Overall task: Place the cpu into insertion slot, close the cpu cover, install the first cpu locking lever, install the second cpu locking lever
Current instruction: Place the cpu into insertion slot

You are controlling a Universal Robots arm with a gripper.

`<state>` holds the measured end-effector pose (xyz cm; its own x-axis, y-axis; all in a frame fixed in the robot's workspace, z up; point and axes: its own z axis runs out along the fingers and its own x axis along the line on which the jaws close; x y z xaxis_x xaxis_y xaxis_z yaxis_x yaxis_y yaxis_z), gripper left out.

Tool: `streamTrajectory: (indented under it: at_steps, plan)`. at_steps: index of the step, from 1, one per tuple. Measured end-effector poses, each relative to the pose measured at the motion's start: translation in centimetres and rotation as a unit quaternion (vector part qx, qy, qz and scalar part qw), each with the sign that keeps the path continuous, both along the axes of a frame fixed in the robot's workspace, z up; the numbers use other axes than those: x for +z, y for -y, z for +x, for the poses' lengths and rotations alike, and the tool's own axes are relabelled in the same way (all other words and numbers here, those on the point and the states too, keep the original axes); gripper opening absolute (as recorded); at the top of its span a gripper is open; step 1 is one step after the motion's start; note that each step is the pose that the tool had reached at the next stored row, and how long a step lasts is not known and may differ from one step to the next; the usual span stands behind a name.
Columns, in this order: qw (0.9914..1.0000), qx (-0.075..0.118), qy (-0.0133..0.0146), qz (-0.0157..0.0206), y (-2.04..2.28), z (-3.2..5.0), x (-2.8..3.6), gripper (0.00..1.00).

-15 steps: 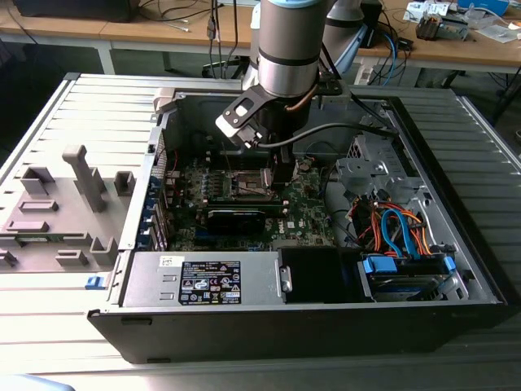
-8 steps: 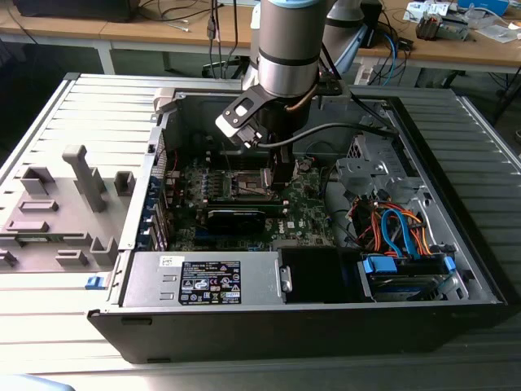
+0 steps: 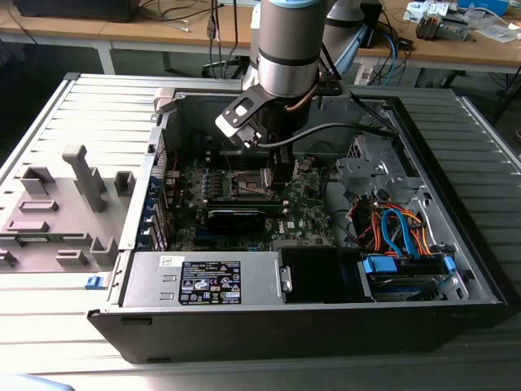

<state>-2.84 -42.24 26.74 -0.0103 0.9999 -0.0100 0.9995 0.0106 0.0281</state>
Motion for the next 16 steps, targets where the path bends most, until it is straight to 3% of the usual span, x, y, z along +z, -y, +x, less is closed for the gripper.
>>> streamTrajectory:
  at_steps: [16]
  plan:
    - [0.99999, -0.005, 0.0, 0.0, 0.0, 0.0, 0.0, 0.55]
